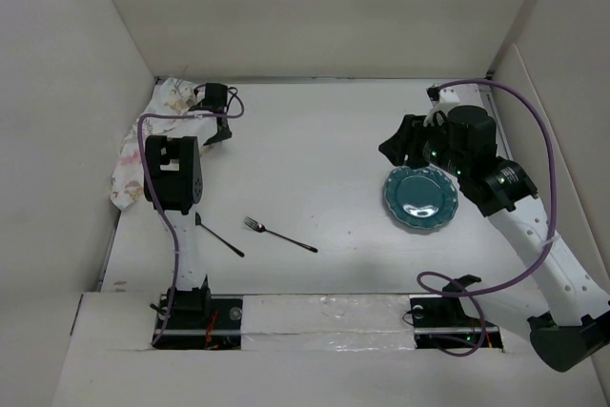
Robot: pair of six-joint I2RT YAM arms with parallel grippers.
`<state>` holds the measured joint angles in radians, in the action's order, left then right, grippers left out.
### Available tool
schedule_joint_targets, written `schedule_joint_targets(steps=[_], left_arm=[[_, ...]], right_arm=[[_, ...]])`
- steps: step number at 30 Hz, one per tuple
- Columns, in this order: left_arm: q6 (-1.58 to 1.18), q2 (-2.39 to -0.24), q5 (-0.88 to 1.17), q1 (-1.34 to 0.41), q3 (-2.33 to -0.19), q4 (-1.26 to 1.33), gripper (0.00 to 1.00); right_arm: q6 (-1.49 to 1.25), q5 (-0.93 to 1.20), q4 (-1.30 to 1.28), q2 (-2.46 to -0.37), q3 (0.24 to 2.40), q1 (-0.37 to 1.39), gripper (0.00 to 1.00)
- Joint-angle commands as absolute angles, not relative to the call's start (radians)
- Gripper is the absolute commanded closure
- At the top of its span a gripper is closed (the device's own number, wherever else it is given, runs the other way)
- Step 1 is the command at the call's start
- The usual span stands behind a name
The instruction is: Set the dinner table for one person
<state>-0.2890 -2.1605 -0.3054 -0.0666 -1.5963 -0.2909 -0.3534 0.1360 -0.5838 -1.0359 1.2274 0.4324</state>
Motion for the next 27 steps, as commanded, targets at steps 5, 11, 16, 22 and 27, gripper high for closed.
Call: schedule_joint_targets(steps=[5,11,16,22,27], left_arm=[[-0.296,-2.177,-0.275,-0.071,-1.54,-0.385,0.84],[-0.293,-2.142,-0.223,-0.06,-1.554,-0.394,1.0],[-0.304,-2.03,-0.095,-0.113,-1.624,-0.402,1.0],[-0.239,-1.976,-0.006,-0.344,-1.982,-0.543,1.0],[-0.23,-1.931,0.168,-0.453,-2.322,-0.556,1.0]], right_arm=[[-0.33,0.143,-0.583,-1.006,1.232,0.423,0.45],[-0.321,0.115,-0.604,-0.982,1.23,0.405,0.45],[-0.314,0.121,-0.601,-0.983,1.233,0.374,0.45],[-0.342,0.13,-0.551,-1.006,1.239,0.365,0.45],[-0.374,0.158,-0.511,-1.043,1.272,0.365,0.48]])
